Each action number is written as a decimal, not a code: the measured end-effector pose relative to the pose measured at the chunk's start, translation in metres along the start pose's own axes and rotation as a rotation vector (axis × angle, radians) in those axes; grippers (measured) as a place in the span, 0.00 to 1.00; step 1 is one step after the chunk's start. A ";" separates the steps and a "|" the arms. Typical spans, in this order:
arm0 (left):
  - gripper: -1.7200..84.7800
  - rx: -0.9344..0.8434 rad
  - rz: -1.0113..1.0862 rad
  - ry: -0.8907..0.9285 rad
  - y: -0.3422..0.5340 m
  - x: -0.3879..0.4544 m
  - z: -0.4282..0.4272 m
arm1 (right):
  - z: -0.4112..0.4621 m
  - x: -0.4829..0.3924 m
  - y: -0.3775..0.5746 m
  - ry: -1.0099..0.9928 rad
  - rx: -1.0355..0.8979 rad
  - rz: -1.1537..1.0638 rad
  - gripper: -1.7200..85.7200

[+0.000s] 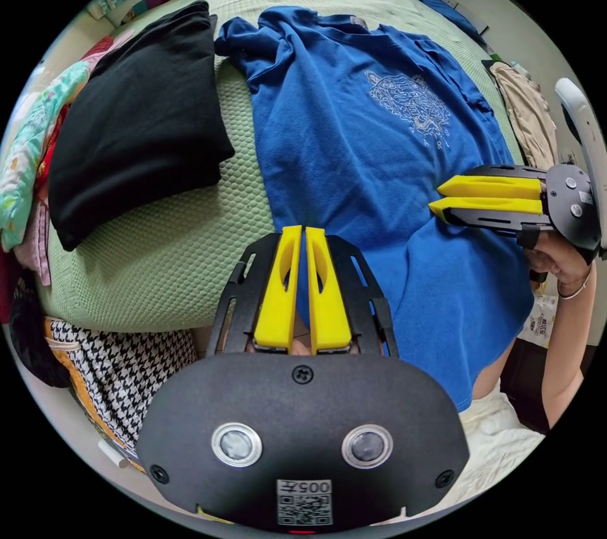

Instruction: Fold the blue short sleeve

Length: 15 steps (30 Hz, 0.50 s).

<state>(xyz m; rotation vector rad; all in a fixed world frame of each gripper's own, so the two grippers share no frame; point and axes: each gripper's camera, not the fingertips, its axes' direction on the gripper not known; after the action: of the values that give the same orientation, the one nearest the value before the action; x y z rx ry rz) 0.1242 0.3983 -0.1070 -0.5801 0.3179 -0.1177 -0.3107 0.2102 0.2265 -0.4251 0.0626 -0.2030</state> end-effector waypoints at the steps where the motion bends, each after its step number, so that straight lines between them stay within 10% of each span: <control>1: 0.06 0.000 -0.001 0.001 -0.001 0.000 0.001 | 0.000 0.000 0.000 -0.001 -0.001 0.000 0.05; 15: 0.05 0.011 -0.051 0.084 -0.011 -0.008 0.017 | 0.002 0.003 -0.001 -0.004 0.009 0.007 0.05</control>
<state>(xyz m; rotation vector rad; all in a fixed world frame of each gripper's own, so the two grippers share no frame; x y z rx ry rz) 0.1217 0.3998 -0.0853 -0.5736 0.3836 -0.1926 -0.3081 0.2097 0.2289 -0.4161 0.0588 -0.1954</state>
